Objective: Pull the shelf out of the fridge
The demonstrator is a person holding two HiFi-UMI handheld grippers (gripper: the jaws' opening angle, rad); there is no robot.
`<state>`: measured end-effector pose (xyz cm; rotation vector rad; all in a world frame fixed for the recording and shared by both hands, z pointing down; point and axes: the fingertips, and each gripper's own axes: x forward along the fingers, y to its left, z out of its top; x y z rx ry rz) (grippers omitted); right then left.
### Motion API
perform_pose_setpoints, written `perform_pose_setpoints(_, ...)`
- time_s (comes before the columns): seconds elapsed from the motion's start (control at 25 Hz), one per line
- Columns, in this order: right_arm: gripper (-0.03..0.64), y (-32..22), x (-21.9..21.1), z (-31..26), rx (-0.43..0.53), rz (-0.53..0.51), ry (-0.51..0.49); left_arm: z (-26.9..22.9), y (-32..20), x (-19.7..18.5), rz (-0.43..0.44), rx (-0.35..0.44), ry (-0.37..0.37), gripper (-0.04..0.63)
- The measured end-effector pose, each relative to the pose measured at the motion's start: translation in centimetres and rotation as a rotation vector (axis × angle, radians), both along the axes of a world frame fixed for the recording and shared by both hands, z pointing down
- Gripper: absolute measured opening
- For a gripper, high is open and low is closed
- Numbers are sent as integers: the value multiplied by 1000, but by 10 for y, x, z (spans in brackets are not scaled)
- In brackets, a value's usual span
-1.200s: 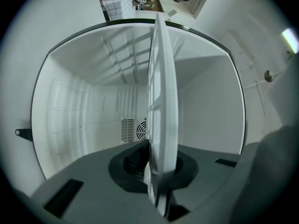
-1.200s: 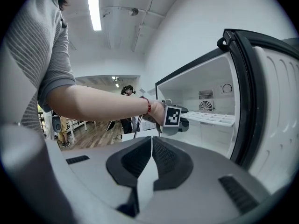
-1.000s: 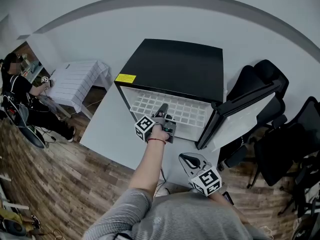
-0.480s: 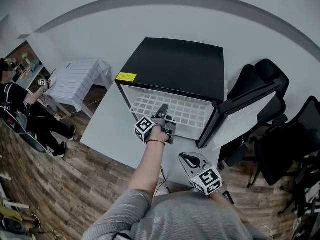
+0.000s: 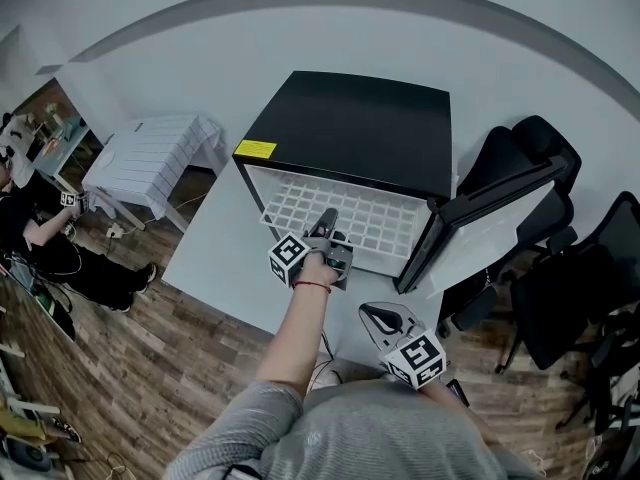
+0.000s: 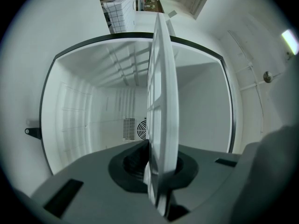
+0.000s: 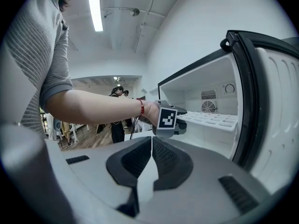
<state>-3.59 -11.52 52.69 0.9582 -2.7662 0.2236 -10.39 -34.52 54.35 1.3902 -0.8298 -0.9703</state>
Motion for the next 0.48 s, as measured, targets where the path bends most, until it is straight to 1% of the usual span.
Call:
perform_pose_setpoints(0.28, 14, 7, -1, -19, 14, -29, -21, -2, 4, -1, 4, 3, -1, 37)
perform_pose_setpoints(0.48, 14, 12, 0, -28, 23, -44, -66, 0, 6, -1, 3, -1, -7, 37)
